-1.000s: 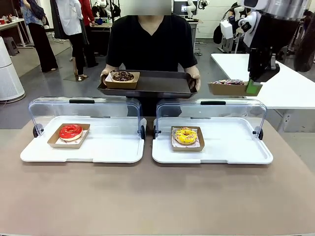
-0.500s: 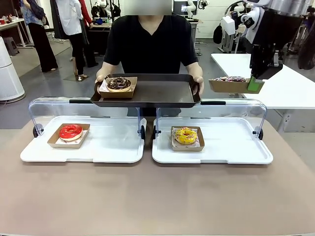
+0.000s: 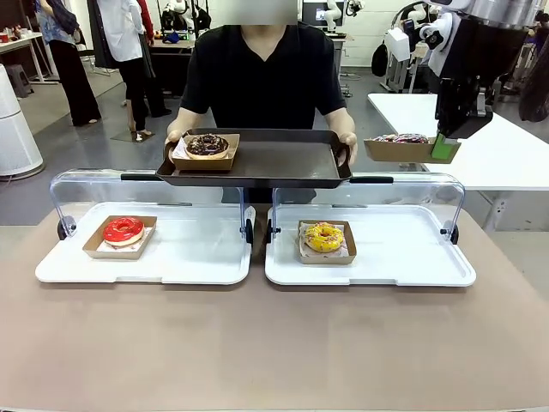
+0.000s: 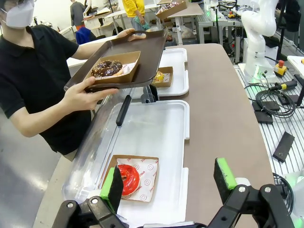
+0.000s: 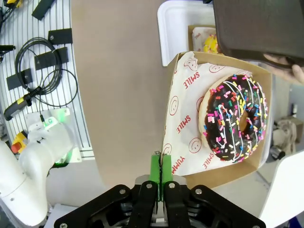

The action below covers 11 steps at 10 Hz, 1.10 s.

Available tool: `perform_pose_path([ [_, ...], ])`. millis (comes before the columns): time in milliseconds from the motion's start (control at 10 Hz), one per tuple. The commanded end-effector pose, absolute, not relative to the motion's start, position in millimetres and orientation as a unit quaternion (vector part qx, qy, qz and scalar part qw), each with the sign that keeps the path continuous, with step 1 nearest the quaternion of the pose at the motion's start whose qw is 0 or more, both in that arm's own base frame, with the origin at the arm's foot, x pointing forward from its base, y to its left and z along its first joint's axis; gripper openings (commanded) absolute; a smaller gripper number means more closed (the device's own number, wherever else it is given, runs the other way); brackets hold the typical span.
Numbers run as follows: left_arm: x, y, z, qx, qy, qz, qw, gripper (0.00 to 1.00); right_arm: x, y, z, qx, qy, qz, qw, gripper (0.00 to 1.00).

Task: Provide the desired donut to the person.
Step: Place the picked Paper togo box onto the Handle tray extended by the person.

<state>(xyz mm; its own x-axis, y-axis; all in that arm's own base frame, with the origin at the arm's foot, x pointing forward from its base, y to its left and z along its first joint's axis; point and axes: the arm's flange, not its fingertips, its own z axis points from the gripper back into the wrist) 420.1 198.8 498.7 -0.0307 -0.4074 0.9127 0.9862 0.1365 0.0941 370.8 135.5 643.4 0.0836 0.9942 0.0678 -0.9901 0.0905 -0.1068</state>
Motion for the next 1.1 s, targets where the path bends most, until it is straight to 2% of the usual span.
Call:
perform_pose_path([
  [0, 419.1, 199.6, 500.4, -0.329, -0.441, -0.568, 0.612, 1.00, 368.1, 135.1, 641.0, -0.016, -0.060, 0.674, 0.736, 0.00],
  [400, 419.1, 199.6, 500.4, -0.329, -0.441, -0.568, 0.612, 1.00, 370.8, 135.5, 643.4, -0.017, -0.061, 0.674, 0.736, 0.02],
  [700, 419.1, 199.6, 500.4, -0.329, -0.441, -0.568, 0.612, 1.00, 373.6, 193.1, 685.6, -0.048, -0.115, 0.688, 0.715, 0.02],
  [1000, 419.1, 199.6, 500.4, -0.329, -0.441, -0.568, 0.612, 1.00, 402.2, 246.6, 681.2, -0.046, -0.144, 0.695, 0.703, 0.02],
])
